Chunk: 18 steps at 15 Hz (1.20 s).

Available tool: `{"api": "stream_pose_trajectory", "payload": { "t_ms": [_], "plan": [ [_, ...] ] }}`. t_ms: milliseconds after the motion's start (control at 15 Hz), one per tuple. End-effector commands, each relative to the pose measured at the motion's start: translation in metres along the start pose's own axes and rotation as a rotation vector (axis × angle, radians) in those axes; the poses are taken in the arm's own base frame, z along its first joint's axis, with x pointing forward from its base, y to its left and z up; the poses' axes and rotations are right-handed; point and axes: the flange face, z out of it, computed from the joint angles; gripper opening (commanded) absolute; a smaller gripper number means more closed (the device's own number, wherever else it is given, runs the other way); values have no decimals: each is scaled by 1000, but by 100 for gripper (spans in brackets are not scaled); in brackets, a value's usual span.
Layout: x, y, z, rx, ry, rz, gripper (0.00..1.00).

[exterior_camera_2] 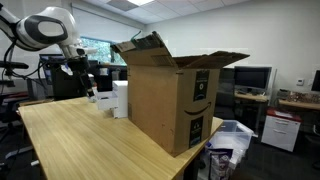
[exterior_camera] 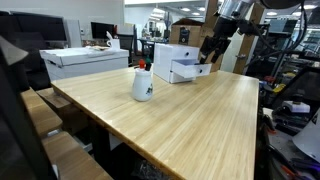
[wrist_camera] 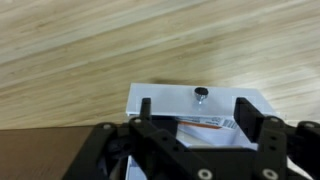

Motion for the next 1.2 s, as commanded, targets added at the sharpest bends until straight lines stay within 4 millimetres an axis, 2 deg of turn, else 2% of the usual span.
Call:
{"api": "stream_pose_trajectory", "payload": {
  "t_ms": [0,600,867,1133],
  "plan": [
    [-1,7,6,11,-41,20,56],
    [6,8,29,45,-45,88,6],
    [23,6,33,99,69,79,0],
    [33,4,39,148,155,90,3]
  ]
}}
